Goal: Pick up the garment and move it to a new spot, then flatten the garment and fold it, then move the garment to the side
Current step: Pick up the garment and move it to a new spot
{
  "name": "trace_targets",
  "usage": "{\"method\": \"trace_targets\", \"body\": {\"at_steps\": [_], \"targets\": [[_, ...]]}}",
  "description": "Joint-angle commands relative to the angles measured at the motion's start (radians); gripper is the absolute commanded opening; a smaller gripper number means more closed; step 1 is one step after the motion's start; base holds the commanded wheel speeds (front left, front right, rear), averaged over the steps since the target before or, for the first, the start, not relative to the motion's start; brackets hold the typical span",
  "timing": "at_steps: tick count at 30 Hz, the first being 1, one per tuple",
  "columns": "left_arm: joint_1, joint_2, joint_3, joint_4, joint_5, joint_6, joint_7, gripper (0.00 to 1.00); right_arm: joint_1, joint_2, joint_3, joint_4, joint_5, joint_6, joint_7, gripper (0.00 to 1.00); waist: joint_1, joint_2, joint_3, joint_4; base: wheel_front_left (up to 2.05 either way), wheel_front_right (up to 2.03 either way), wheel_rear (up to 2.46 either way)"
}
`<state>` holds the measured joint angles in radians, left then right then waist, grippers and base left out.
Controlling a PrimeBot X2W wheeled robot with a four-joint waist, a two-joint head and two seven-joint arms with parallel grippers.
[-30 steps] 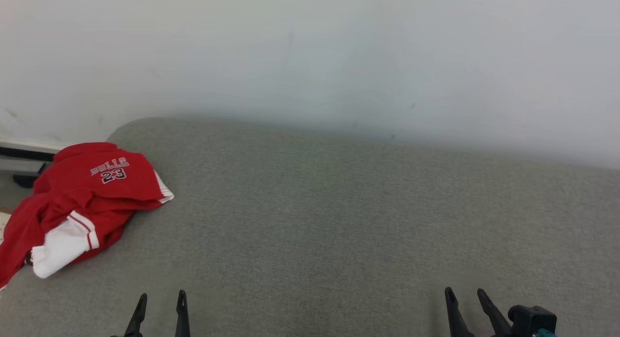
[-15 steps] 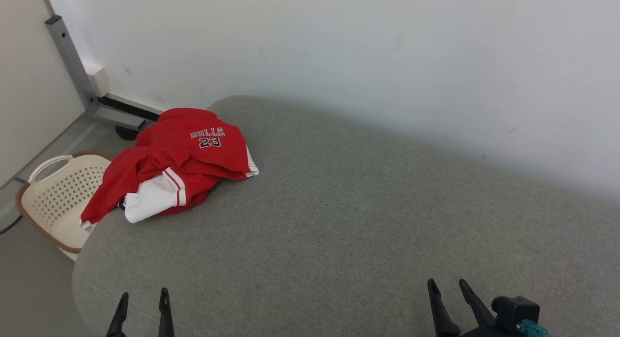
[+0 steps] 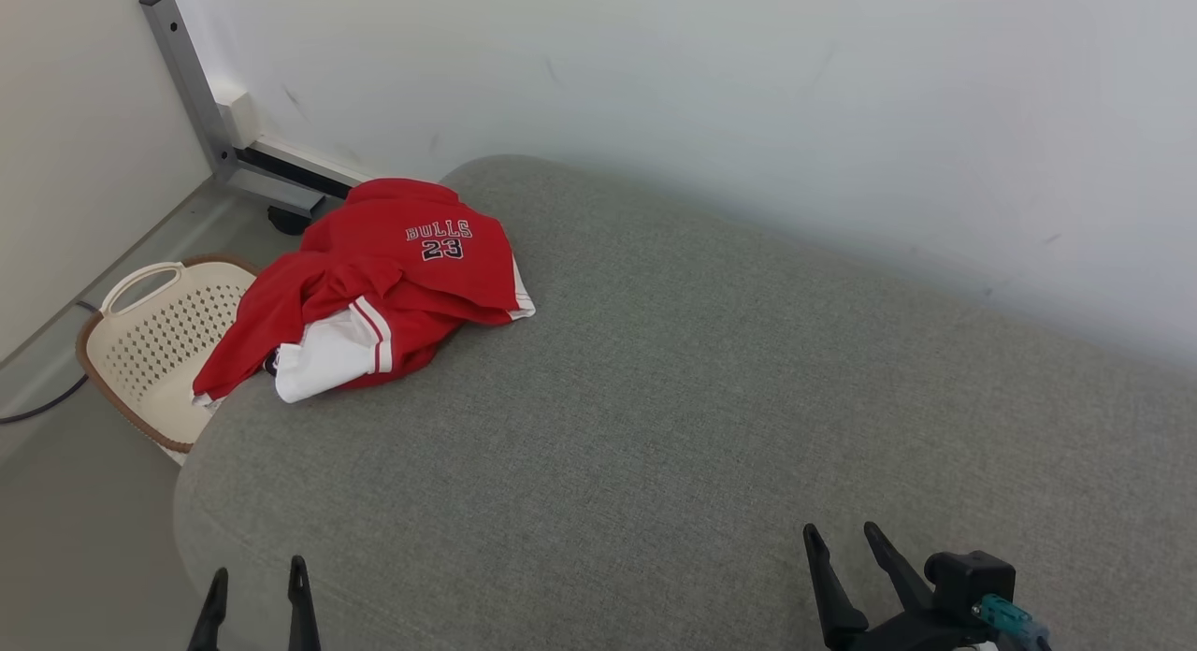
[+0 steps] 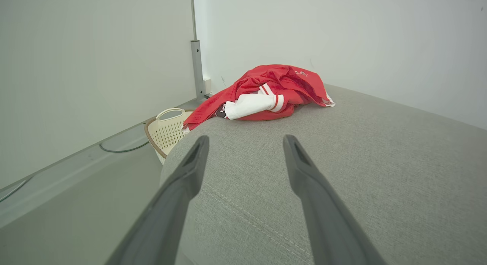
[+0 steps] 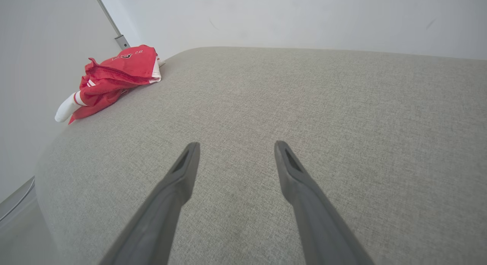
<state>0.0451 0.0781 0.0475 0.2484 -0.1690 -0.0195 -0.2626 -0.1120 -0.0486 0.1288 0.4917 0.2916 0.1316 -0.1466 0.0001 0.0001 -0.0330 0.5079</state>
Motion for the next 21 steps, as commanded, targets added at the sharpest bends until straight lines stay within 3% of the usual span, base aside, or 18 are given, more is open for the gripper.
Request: {"method": "trace_targets", "body": {"at_steps": [1,7,14,21], "targets": [[-0.016,0.008,0.008,0.005,-0.005,-0.005,-0.003,1.00,-0.008,-0.003,0.001,-0.001,-0.008,-0.002,0.001,1.00,-0.0001,-0.0001,-0.001,-0.001,0.00,0.00,0.00],[-0.119,0.027,-0.021,0.088,-0.022,-0.048,0.043,1.00,0.002,-0.003,0.001,-0.005,-0.018,-0.002,0.011,1.00,-0.0001,-0.0001,-0.004,-0.005,0.00,0.00,0.00],[-0.387,0.081,-0.073,0.282,-0.039,-0.090,0.153,1.00,0.062,-0.003,-0.038,-0.049,-0.060,-0.002,0.047,1.00,-0.0001,-0.0001,-0.006,-0.022,0.00,0.00,0.00],[-0.607,0.121,-0.032,0.467,-0.107,-0.095,0.201,1.00,0.104,-0.004,-0.048,-0.215,-0.163,-0.002,0.166,1.00,-0.0001,-0.0001,0.109,-0.162,0.00,0.00,0.00]]}}
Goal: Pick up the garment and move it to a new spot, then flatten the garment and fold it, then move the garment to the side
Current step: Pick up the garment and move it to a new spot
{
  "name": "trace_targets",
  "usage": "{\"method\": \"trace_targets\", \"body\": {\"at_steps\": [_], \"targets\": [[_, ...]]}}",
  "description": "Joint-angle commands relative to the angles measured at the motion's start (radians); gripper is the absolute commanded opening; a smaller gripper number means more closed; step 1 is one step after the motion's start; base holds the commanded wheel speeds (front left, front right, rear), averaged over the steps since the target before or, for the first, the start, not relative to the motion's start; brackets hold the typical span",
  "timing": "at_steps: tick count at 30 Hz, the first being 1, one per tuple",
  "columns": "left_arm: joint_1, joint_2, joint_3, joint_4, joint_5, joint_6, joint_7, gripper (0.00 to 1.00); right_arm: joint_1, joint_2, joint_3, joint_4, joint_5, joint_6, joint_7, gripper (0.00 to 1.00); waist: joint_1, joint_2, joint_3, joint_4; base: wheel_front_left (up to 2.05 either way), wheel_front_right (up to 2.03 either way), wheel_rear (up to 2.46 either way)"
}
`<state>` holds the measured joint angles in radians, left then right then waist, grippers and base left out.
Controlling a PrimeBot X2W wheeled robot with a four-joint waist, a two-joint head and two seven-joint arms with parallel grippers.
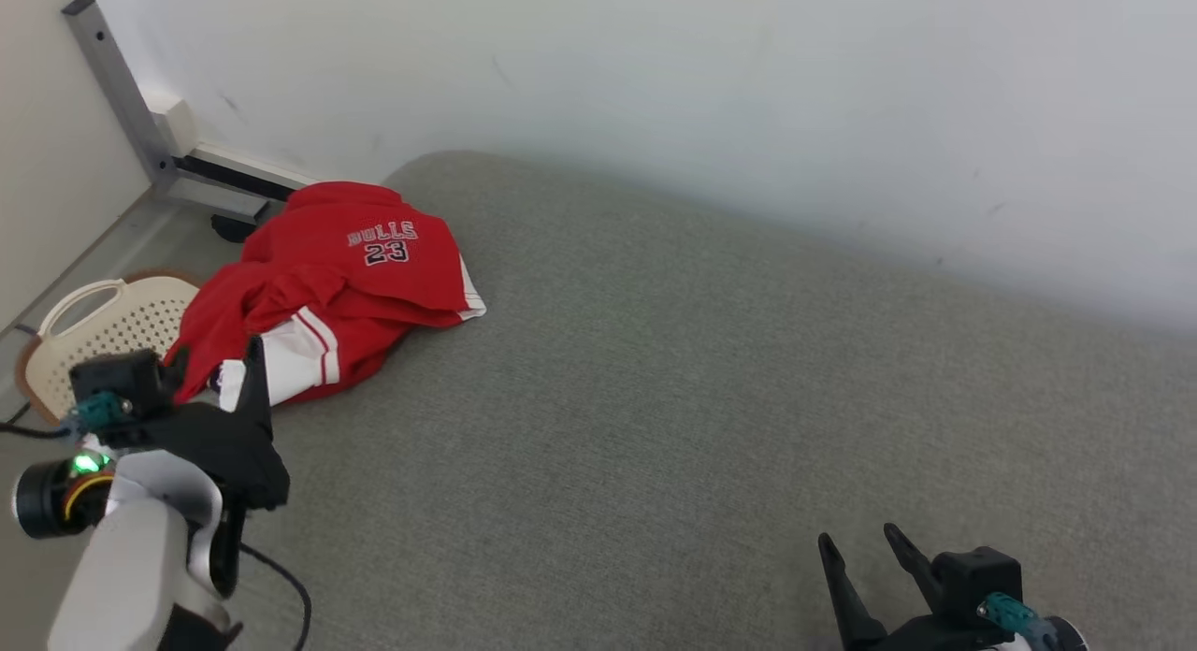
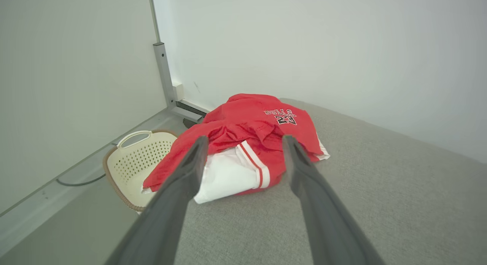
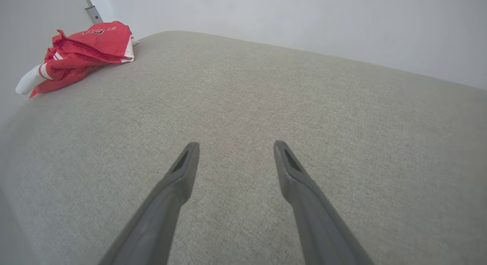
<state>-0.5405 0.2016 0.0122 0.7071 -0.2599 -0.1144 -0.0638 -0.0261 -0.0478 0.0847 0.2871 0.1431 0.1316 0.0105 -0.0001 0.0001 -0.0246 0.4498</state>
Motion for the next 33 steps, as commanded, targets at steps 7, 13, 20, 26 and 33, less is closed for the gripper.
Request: {"method": "trace_targets", "body": {"at_steps": [7,13,20,26,33], "targets": [[-0.193,0.036,0.048,0.165,-0.060,0.027,0.038,1.00,0.054,-0.005,-0.013,-0.266,-0.088,-0.002,0.146,1.00,0.0001,-0.0001,0.251,-0.219,0.00,0.00,0.00],[-0.276,0.070,0.075,0.247,-0.074,0.060,0.019,1.00,0.076,-0.004,-0.033,-0.395,-0.110,-0.002,0.198,1.00,0.0001,-0.0001,0.331,-0.262,0.00,0.00,0.00],[-0.331,0.109,0.109,0.330,-0.091,0.125,-0.016,1.00,0.106,-0.003,-0.044,-0.454,-0.103,-0.002,0.213,1.00,0.0001,-0.0001,0.382,-0.290,0.00,0.00,0.00],[-0.346,0.125,0.121,0.371,-0.104,0.155,-0.036,1.00,0.121,-0.003,-0.056,-0.480,-0.104,-0.002,0.215,1.00,0.0001,-0.0001,0.403,-0.297,0.00,0.00,0.00],[-0.349,0.139,0.138,0.389,-0.113,0.204,-0.080,1.00,0.130,-0.003,-0.059,-0.492,-0.101,-0.002,0.224,1.00,0.0001,-0.0001,0.410,-0.299,0.00,0.00,0.00]]}}
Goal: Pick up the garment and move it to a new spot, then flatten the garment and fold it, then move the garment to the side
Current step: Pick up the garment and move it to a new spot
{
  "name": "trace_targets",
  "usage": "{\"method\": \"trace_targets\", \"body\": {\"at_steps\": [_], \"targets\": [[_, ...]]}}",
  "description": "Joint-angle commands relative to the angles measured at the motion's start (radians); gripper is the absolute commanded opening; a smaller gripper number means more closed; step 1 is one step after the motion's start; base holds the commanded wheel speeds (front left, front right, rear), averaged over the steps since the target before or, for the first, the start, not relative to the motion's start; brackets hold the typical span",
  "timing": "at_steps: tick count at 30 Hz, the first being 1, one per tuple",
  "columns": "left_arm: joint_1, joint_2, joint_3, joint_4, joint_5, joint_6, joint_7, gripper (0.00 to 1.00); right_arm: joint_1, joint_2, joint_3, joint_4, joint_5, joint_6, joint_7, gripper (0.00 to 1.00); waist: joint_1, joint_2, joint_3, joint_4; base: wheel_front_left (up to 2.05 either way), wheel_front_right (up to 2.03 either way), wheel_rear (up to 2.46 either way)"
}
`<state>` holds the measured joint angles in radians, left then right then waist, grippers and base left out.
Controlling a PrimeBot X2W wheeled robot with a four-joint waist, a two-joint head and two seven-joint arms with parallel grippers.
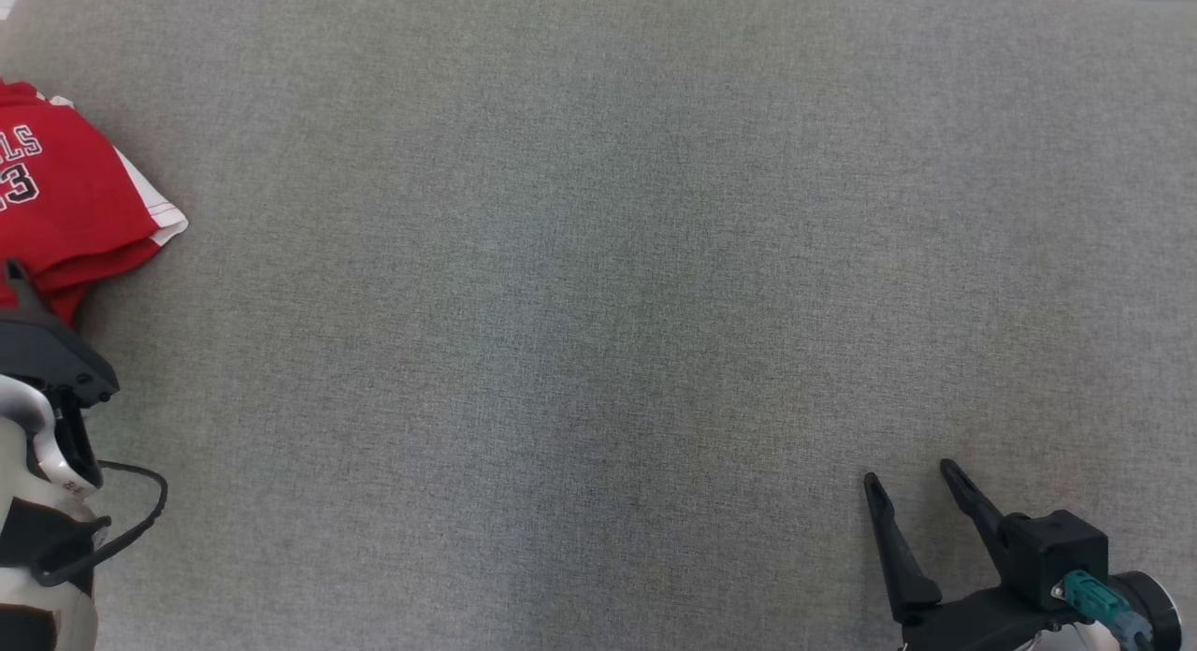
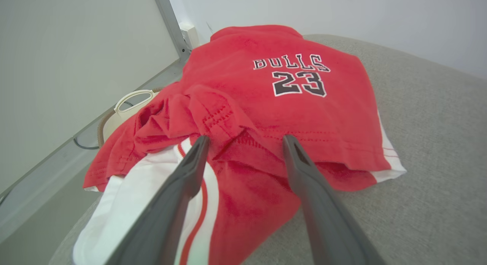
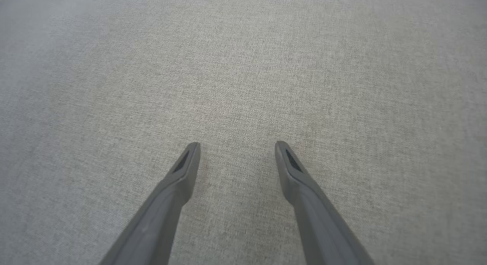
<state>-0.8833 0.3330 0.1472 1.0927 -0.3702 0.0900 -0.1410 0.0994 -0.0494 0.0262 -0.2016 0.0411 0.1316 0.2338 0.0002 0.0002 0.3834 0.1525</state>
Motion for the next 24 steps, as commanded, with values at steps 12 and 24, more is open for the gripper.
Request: {"method": "trace_targets", "body": {"at_steps": [12,24], "targets": [[0.035,0.020,-0.034,-0.006,0.030,0.007,-0.082,0.00,-0.019,-0.002,0.022,0.040,0.026,-0.002,-0.015,1.00,-0.0002,-0.0002,-0.057,0.014,0.00,0.00,0.00],[-0.007,0.115,-0.066,-0.059,0.043,-0.065,-0.073,0.00,-0.060,-0.002,0.073,0.188,0.128,-0.002,-0.108,1.00,-0.0002,-0.0002,-0.223,-0.028,0.00,0.00,0.00]]}}
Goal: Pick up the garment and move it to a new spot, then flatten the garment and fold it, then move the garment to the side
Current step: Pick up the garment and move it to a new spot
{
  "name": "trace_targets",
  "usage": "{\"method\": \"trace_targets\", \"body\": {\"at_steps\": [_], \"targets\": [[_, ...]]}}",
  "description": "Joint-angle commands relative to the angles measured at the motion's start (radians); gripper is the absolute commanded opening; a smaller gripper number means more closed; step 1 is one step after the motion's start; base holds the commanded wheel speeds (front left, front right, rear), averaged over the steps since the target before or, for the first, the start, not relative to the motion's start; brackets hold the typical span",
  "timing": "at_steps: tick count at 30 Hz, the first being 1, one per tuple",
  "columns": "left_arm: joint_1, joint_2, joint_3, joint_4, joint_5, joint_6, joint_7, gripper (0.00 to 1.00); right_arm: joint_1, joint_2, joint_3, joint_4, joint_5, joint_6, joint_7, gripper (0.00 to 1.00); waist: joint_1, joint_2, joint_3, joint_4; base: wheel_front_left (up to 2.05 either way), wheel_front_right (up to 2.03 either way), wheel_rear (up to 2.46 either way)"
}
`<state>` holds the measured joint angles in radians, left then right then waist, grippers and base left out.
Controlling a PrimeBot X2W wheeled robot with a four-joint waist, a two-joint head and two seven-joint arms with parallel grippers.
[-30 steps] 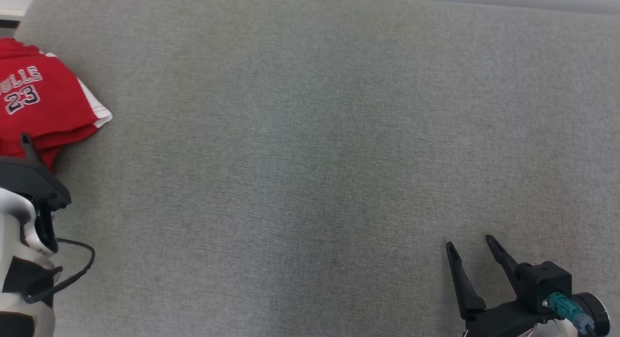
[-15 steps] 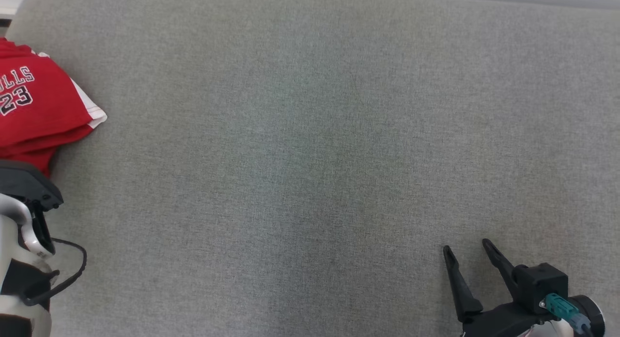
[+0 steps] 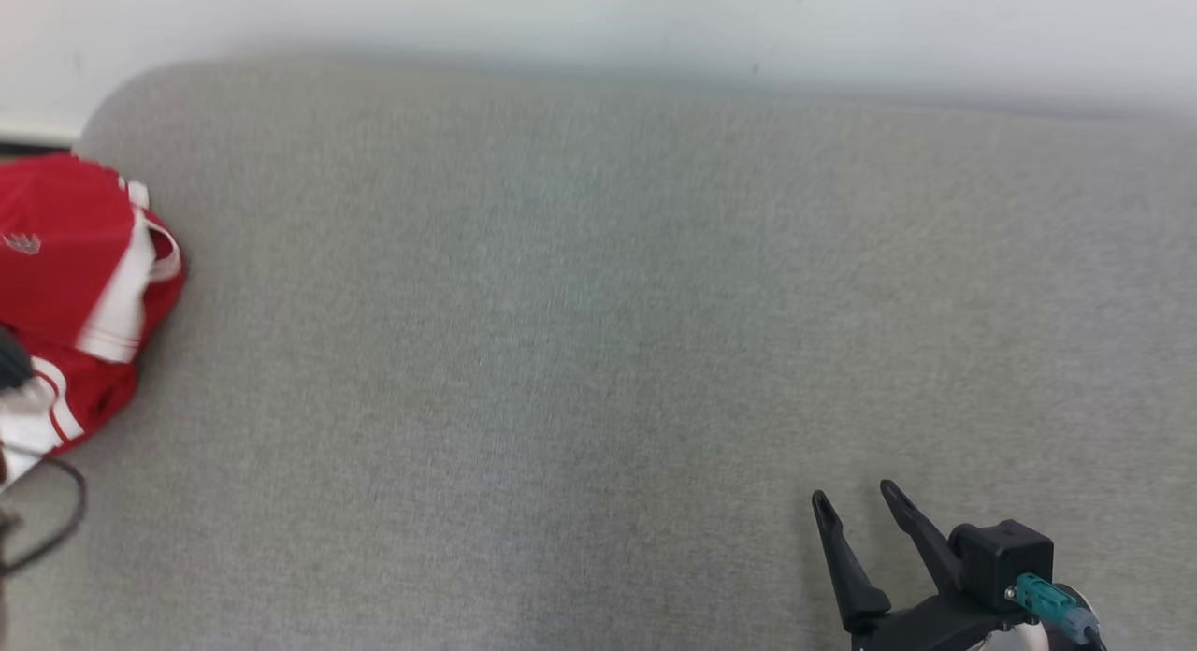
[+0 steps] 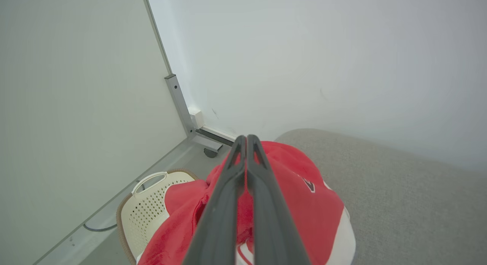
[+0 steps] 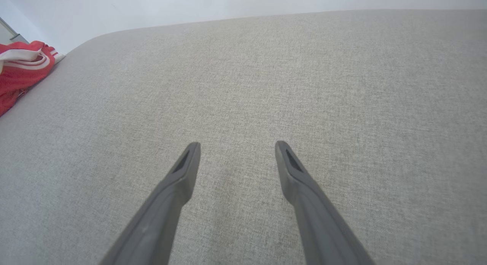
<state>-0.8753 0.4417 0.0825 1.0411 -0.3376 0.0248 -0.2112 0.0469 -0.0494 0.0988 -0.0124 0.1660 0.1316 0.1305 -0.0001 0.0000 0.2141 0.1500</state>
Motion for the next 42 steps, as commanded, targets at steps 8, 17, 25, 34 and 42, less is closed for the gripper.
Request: {"method": "trace_targets", "body": {"at_steps": [8,17,25,34,42], "targets": [[-0.148,0.015,-0.087,-0.100,0.063,-0.033,0.072,0.00,-0.032,-0.001,0.000,0.122,0.073,-0.002,-0.088,1.00,0.0001,0.0000,-0.162,-0.081,0.00,0.00,0.00],[-0.240,-0.057,-0.158,-0.239,0.051,-0.106,0.103,0.00,-0.050,-0.002,-0.007,0.215,0.108,-0.002,-0.140,1.00,0.0001,0.0000,-0.241,-0.162,0.00,0.00,0.00],[-0.178,-0.179,-0.169,-0.428,-0.028,-0.126,0.072,0.00,-0.069,-0.002,-0.016,0.253,0.113,-0.002,-0.161,1.00,0.0001,0.0000,-0.258,-0.278,0.00,0.00,0.00],[0.071,-0.299,-0.193,-0.663,-0.088,-0.087,0.072,0.00,-0.072,-0.001,-0.020,0.256,0.105,-0.002,-0.161,1.00,0.0001,0.0000,-0.237,-0.426,0.00,0.00,0.00],[0.333,-0.342,-0.266,-0.640,-0.078,-0.056,0.070,0.00,-0.077,-0.002,-0.017,0.249,0.112,-0.002,-0.158,1.00,0.0001,0.0000,-0.208,-0.509,0.00,0.00,0.00]]}}
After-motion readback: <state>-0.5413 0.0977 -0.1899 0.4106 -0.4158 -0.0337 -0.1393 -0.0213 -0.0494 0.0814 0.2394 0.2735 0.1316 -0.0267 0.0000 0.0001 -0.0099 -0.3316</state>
